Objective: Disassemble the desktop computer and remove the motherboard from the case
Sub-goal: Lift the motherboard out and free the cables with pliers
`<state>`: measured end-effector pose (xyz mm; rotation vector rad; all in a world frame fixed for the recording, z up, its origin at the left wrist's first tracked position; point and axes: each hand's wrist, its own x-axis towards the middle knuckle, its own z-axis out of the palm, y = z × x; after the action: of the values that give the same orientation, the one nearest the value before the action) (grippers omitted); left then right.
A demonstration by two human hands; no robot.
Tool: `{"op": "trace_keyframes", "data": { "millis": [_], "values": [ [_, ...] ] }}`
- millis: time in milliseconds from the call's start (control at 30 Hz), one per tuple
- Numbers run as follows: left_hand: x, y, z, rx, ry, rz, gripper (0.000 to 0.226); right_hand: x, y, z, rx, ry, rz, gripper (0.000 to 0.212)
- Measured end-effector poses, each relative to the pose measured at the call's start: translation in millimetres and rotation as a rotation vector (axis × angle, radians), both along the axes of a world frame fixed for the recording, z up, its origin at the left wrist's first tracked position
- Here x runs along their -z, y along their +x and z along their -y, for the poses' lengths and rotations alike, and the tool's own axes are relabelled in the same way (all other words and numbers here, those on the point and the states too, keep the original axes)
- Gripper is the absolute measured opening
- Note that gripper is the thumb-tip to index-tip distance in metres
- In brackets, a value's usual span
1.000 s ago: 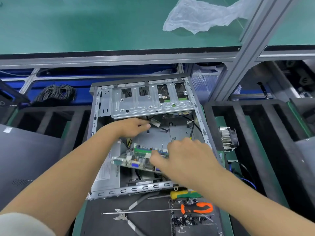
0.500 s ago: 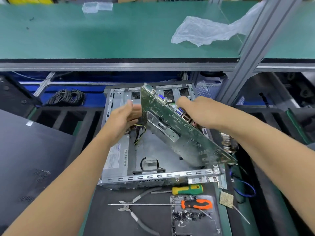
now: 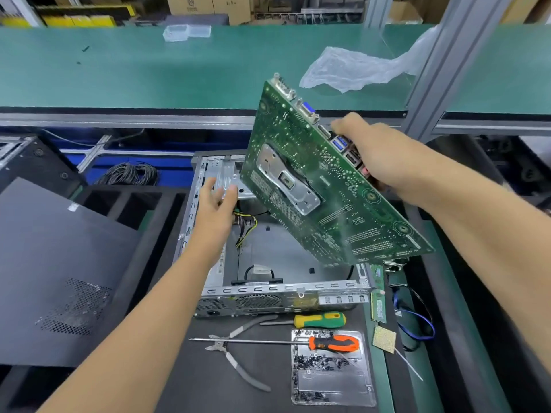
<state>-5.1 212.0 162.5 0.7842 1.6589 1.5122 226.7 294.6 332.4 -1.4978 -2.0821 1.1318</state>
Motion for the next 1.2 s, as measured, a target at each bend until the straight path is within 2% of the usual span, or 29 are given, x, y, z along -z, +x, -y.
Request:
{"op": "trace_keyframes", "data": {
  "millis": [100, 233, 300, 400, 500, 733, 867, 1067, 1133, 1200],
  "values": [
    [0.6, 19.7, 1.4, 0.010, -0.043, 0.154, 0.078, 7.2, 12.5, 1.9, 0.089, -0.036, -0.135, 0.056],
    [-0.5, 43.6, 2.7, 0.054, -0.107, 0.225, 0.106, 20.9, 34.5, 6.1, 0.185, -0.173, -0.394, 0.047],
    [-3.1, 52.8, 4.5, 0.048, -0.103, 0.241, 0.091, 28.9, 47.7, 8.9, 0.228, -0.223, -0.471, 0.043],
    [-8.0, 66.4, 6.8, 0.073, -0.048, 0.266, 0.039, 38.8, 68.3, 14.7, 0.298, -0.273, -0.621, 0.042],
    [-13.0, 80.6, 4.1, 0.126, -0.016, 0.243, 0.030, 45.3, 90.1, 22.2, 0.315, -0.289, -0.734, 0.039],
    [-19.9, 125.2, -16.9, 0.394, -0.066, 0.188, 0.053, 45.4, 141.8, 40.8, 0.443, -0.168, -0.820, 0.032],
    [-24.4, 161.9, -25.0, 0.468, -0.079, 0.085, 0.069, 45.0, 173.9, 61.4, 0.533, -0.110, -0.916, 0.030],
    [-28.7, 209.4, -26.2, 0.602, -0.063, 0.093, 0.065, 47.2, 217.4, 82.1, 0.584, -0.073, -0.984, 0.035],
    [-30.0, 217.7, -29.0, 0.609, -0.061, 0.103, 0.064, 47.0, 226.3, 84.0, 0.592, -0.046, -0.958, 0.038],
    [-29.6, 222.3, -31.6, 0.631, -0.066, 0.108, 0.067, 43.7, 230.2, 82.3, 0.591, -0.024, -0.921, 0.033]
  ]
}}
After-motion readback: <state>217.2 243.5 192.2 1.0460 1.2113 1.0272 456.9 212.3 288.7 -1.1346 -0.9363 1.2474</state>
